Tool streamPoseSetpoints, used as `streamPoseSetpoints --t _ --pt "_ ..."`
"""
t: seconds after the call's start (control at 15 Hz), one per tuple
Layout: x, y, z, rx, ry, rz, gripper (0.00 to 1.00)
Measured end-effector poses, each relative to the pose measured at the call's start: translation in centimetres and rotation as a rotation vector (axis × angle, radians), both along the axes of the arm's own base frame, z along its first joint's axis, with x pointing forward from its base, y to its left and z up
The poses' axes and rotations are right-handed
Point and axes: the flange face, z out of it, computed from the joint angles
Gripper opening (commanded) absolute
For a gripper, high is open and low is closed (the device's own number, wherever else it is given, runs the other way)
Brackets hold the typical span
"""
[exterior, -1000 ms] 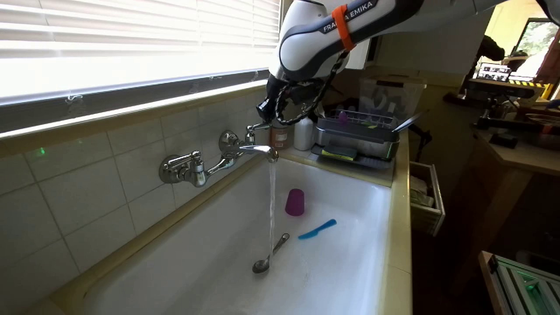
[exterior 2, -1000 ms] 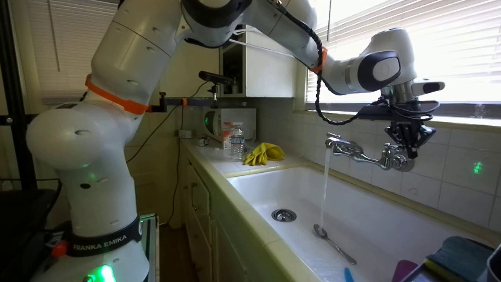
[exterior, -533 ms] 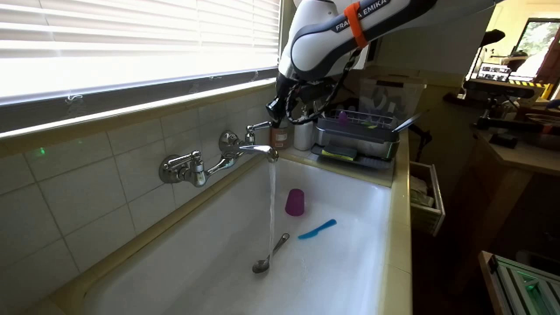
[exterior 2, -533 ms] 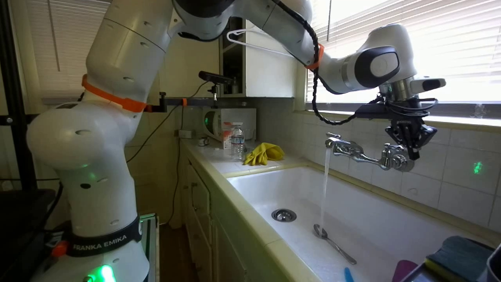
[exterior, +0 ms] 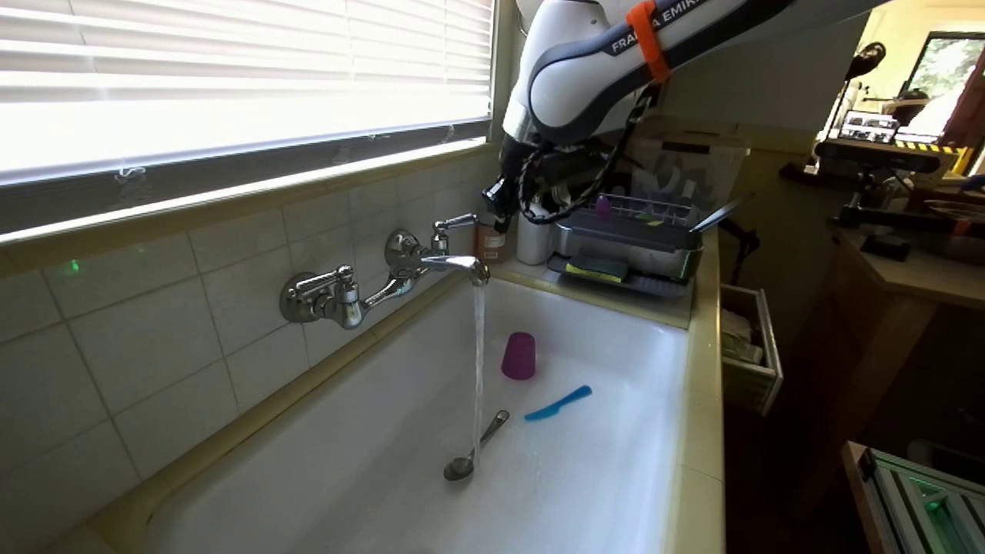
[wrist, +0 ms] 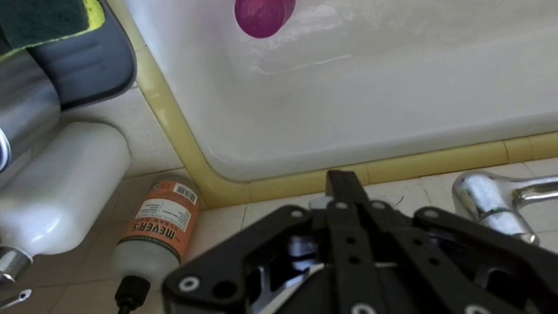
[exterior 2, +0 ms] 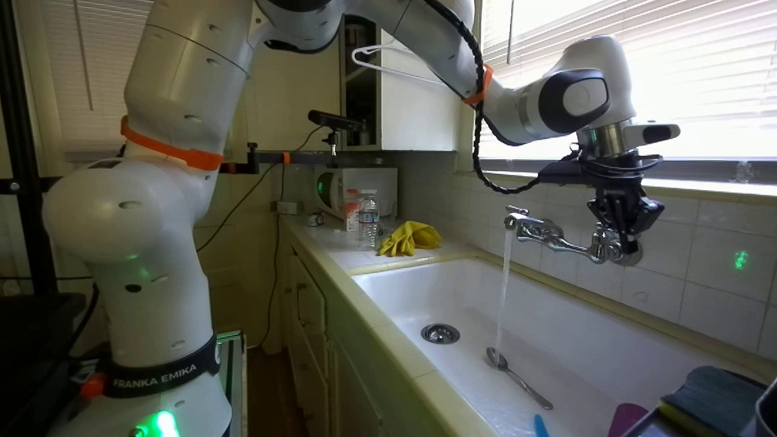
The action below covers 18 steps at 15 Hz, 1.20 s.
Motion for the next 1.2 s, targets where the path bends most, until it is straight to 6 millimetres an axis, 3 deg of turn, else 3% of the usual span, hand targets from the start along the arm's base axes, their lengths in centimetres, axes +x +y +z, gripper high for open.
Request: streamPoseSetpoints --t 0.4,1.2 --pt "-1.2 1.3 -0.8 0.021 0.068 0.011 0.00" --pt "0.0 2.9 0.6 0.003 -0.045 0.063 0.00"
